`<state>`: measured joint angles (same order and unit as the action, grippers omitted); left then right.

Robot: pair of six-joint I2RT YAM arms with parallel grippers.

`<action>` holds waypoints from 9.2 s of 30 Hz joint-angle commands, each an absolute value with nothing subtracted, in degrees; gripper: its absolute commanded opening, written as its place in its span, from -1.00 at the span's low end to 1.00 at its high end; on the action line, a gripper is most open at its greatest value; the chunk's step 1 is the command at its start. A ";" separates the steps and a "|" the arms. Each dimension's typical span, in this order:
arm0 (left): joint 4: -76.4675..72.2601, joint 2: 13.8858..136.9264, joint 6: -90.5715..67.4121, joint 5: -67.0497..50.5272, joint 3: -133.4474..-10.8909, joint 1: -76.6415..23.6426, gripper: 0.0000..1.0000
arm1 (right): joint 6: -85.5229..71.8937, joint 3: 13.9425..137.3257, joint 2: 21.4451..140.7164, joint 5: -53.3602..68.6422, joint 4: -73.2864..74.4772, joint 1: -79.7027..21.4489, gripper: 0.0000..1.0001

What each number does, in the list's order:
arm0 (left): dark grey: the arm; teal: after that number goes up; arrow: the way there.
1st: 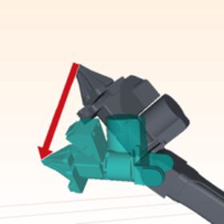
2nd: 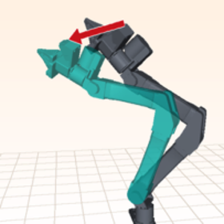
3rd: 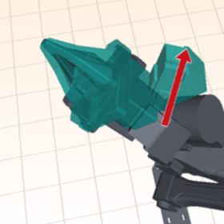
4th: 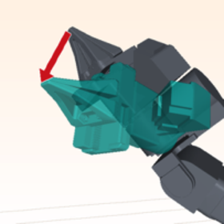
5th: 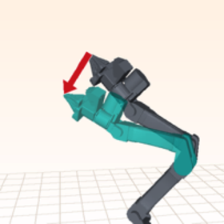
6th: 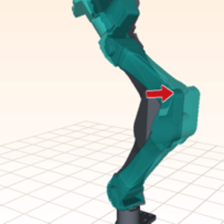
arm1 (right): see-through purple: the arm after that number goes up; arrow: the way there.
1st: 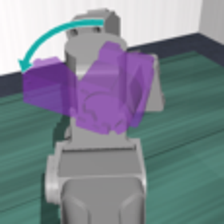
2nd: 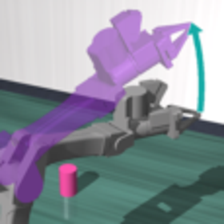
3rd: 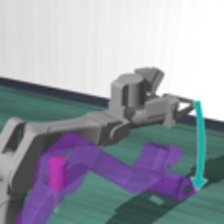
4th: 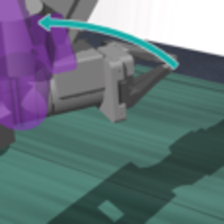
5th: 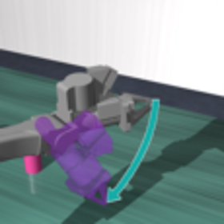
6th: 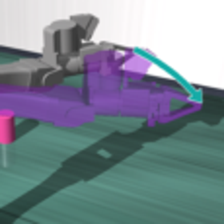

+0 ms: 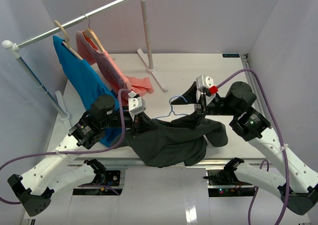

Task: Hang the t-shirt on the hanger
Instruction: Place the T-shirt on the hanger, then place the hanger at the clothesline.

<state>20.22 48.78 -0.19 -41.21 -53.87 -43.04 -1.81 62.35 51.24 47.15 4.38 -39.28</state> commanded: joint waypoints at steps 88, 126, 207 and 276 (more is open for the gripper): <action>38.15 37.89 -1.10 -11.88 -55.78 -42.98 -0.75 | 2.30 91.96 53.86 10.15 32.87 -49.66 -0.84; 35.60 55.40 2.05 -43.19 -66.32 -43.02 -0.72 | -5.44 73.43 56.81 27.20 11.65 -49.70 -0.84; 31.04 71.99 -36.79 43.12 -92.36 -43.09 -1.00 | -10.45 60.88 34.50 -23.28 15.33 -49.75 0.94; 4.55 101.63 -11.76 63.39 -102.92 -40.75 -1.00 | -7.40 56.88 22.36 -23.61 21.83 -49.66 0.94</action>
